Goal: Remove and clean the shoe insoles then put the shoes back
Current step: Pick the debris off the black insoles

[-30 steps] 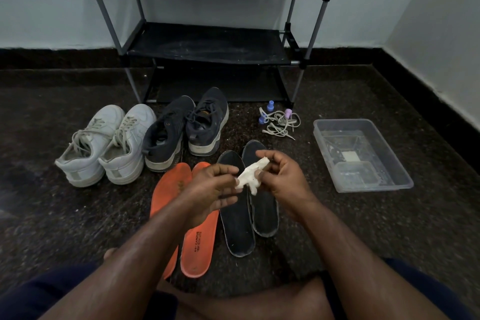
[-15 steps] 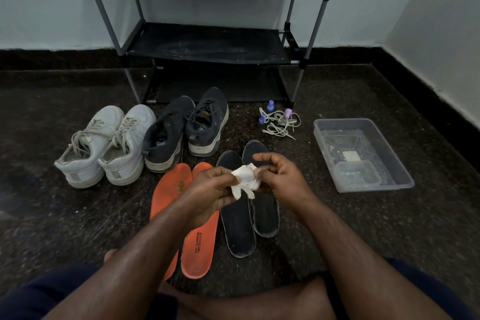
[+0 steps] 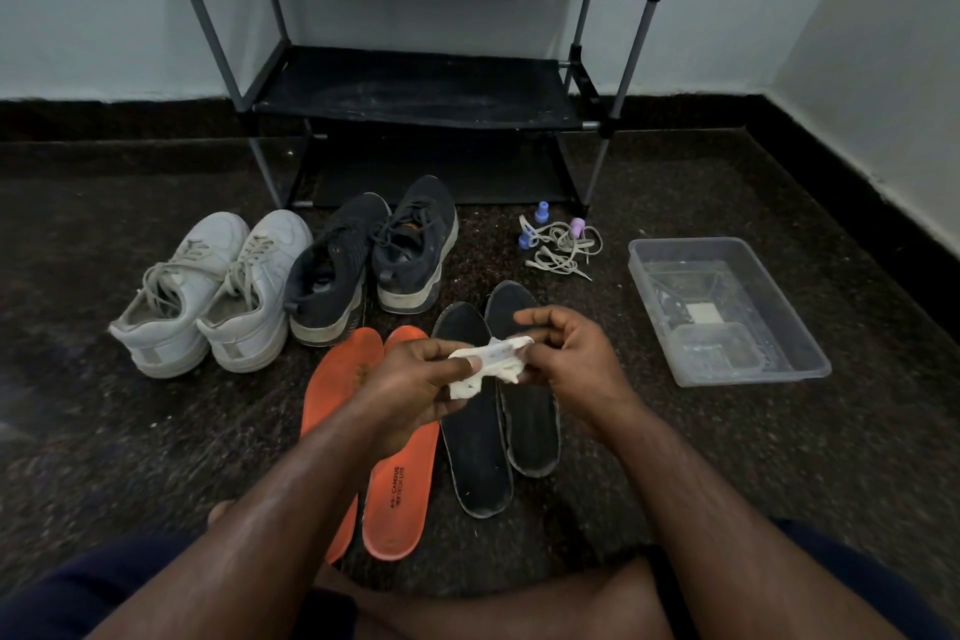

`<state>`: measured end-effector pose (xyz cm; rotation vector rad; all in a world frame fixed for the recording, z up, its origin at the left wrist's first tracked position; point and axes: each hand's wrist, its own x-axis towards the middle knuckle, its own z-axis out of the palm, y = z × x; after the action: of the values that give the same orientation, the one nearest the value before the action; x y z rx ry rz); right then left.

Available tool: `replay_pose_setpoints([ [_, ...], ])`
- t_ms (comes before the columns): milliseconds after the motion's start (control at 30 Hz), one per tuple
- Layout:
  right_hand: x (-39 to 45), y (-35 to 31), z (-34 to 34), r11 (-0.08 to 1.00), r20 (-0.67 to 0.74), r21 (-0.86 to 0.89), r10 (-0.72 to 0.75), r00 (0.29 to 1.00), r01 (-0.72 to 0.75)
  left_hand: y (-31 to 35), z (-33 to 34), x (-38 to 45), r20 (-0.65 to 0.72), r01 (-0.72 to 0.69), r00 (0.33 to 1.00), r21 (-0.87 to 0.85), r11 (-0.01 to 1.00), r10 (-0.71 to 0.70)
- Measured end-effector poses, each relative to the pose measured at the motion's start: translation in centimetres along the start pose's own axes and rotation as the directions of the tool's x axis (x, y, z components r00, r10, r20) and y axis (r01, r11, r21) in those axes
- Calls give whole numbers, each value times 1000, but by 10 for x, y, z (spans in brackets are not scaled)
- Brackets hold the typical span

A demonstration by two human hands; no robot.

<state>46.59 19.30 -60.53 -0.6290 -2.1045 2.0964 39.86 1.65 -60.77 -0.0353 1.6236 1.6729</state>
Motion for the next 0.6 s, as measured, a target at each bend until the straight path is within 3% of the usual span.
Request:
replay_pose_setpoints([
  [167, -1, 0, 0, 999, -5, -30, -14, 1000, 14, -5, 1, 4, -53, -67, 997, -48, 997, 65],
  [367, -7, -4, 7, 980, 203, 176, 54, 978, -90, -10, 9, 6, -179, -124, 972, 148, 981, 150],
  [433, -5, -1, 8, 995, 164, 96, 24, 986, -40, -8, 10, 5, -129, -119, 984, 60, 991, 126],
  [533, 0, 9, 8, 984, 49, -171, -43, 998, 51, -4, 10, 2, -14, -73, 997, -53, 996, 72],
  [600, 2, 12, 10, 959, 43, -280, -23, 999, 34, -3, 9, 2, 26, -59, 998, -74, 995, 62],
])
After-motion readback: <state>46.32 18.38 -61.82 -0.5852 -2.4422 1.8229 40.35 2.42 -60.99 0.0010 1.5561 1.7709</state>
